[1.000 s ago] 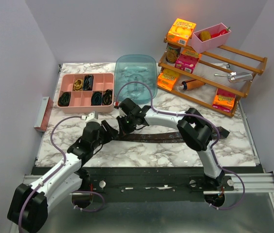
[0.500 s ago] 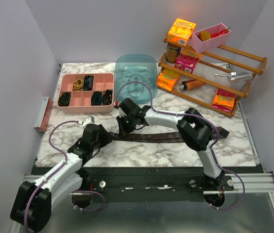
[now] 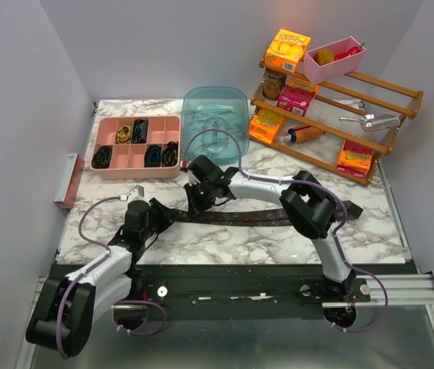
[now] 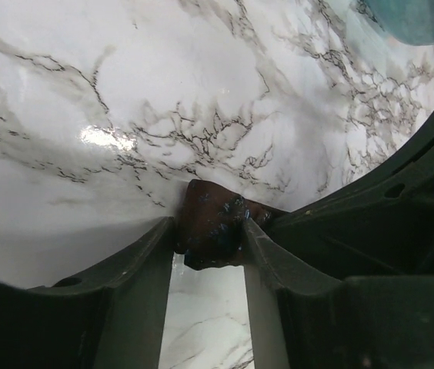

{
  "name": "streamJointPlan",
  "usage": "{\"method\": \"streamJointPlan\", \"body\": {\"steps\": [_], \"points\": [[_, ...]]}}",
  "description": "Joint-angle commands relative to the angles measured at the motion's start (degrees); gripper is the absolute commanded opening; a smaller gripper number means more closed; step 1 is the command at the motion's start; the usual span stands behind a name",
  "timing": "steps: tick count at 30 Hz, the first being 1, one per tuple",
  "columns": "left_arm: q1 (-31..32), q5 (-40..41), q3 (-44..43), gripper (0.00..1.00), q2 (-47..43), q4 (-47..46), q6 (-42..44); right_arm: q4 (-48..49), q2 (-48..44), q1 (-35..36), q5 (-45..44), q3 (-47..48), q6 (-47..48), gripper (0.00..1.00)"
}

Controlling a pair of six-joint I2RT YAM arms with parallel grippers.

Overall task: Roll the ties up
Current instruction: Roll the tie at the center of the board.

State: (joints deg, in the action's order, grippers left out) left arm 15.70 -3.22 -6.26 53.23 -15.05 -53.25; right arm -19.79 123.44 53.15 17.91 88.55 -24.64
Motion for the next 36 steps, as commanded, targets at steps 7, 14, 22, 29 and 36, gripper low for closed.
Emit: {"method": "streamJointPlan", "body": {"steps": [7,14,22,29,36], "points": [[-0.24,-2.58,2.04,0.24,0.65,-3.5,0.43,-0.69,2.33,0.2,0.89,-0.31,-0.23,0.0],[0.03,-2.05,-0.41,0.02,-0.85,0.72,2.62,-0.34,2.6,0.2,1.78,-0.23,-0.58,0.0],[3.54,-0.38,-4.72,0.0,-0.76,4.85,4.12,0.02,3.65,0.2,2.21,1.79,-1.46,0.0],[5.92,2.25,-7.97,0.0,-1.55,8.45,5.35,0.02,4.36,0.2,2.3,2.59,-1.64,0.0],[8.29,4.26,-11.84,0.0,-1.2,12.32,7.02,0.37,4.27,0.21,2.65,2.85,-2.25,0.0]]}}
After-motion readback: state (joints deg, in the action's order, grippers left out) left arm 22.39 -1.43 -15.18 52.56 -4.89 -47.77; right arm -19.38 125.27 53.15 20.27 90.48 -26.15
